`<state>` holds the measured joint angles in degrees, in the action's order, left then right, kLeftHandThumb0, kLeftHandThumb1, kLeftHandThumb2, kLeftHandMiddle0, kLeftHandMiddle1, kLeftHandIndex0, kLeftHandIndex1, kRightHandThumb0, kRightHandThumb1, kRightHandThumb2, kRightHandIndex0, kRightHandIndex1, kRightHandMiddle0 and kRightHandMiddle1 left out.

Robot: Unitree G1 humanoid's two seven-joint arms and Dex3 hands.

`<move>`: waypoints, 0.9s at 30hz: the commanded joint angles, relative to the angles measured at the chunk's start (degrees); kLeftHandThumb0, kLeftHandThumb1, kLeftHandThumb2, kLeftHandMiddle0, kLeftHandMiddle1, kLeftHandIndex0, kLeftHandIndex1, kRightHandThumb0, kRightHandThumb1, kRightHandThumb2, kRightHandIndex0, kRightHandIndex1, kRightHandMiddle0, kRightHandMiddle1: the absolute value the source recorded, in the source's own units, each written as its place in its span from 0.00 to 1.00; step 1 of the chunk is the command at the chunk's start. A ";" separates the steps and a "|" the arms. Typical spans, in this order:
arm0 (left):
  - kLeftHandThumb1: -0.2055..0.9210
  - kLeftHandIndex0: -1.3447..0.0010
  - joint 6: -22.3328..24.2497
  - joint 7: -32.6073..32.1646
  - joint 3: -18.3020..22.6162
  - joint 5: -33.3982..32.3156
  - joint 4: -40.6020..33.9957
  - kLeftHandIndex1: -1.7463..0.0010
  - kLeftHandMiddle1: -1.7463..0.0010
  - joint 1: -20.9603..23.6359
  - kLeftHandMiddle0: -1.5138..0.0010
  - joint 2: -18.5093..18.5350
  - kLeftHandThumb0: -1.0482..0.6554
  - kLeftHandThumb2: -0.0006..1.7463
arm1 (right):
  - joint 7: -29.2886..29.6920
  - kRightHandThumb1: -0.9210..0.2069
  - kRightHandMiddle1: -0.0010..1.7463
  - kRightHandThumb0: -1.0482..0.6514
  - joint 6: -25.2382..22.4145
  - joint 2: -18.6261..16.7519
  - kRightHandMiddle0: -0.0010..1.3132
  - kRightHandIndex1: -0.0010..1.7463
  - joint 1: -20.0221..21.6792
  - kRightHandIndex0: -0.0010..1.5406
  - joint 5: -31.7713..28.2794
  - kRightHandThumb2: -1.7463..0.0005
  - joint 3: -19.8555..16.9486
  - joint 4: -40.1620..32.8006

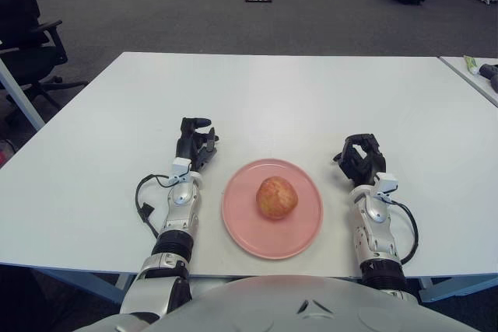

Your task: Put the apple into the plate.

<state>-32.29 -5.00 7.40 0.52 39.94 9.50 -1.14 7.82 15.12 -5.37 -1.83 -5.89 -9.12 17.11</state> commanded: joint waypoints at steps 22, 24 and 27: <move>1.00 0.85 2.72 -0.36 0.32 -0.26 -2.80 0.00 0.14 -3.38 0.70 0.97 0.41 0.30 | -0.99 0.21 1.00 0.39 -1.65 -0.58 0.26 1.00 -0.91 0.42 -0.15 0.52 0.45 1.58; 1.00 0.85 2.72 -0.35 0.34 -0.25 -3.12 0.00 0.14 -3.57 0.70 1.02 0.41 0.30 | -0.89 0.21 1.00 0.39 -1.83 -0.68 0.26 1.00 -0.94 0.42 -0.15 0.51 0.56 1.36; 1.00 0.85 2.82 -0.70 0.39 -0.11 -3.46 0.00 0.14 -3.78 0.70 1.01 0.41 0.30 | -0.69 0.21 1.00 0.39 -2.27 -0.78 0.26 1.00 -0.98 0.42 0.00 0.51 0.76 1.06</move>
<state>-30.82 -5.01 7.54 0.28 36.18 7.05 -0.78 6.93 15.18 -5.55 -1.73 -5.89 -8.64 17.18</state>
